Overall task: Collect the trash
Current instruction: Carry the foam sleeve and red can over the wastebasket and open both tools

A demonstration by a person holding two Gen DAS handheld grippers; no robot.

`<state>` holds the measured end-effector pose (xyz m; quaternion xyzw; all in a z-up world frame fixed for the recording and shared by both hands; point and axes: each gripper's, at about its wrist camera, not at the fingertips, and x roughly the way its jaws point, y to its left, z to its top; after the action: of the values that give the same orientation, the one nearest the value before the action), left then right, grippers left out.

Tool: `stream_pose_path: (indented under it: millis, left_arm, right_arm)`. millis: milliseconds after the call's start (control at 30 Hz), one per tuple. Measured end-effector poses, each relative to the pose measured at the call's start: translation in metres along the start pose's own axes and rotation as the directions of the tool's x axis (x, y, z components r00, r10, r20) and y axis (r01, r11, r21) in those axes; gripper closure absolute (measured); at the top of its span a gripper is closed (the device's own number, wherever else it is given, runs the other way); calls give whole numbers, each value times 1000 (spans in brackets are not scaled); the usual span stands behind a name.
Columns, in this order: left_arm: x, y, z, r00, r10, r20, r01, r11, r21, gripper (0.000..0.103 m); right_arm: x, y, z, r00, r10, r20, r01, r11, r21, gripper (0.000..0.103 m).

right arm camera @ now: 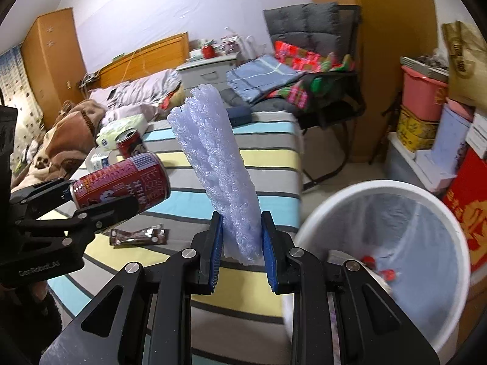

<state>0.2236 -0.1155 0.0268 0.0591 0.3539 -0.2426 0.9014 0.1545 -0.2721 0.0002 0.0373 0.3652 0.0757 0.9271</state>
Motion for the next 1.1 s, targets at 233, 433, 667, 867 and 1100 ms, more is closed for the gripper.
stream_pose_path:
  millis: [233, 433, 667, 867, 1100]
  left_arm:
    - [2, -41, 8, 999, -47, 8, 47, 998, 46, 50]
    - [12, -84, 14, 995, -99, -2, 98, 991, 94, 50]
    - [34, -129, 14, 985, -163, -48, 168, 977, 127, 50]
    - [55, -156, 11, 978, -188, -92, 201, 967, 155, 50]
    - [79, -172, 9, 973, -192, -130, 212, 964, 159, 50]
  right_arm:
    - [-22, -27, -5, 998, -64, 30, 63, 997, 45, 78]
    - [-33, -54, -15, 992, -125, 19, 124, 989, 81, 78]
    - [-35, -86, -27, 977, -209, -34, 212, 970, 116, 78]
    - [-31, -106, -36, 967, -236, -96, 247, 961, 126, 78]
    - [-23, -124, -44, 947, -274, -167, 296, 946, 131, 77]
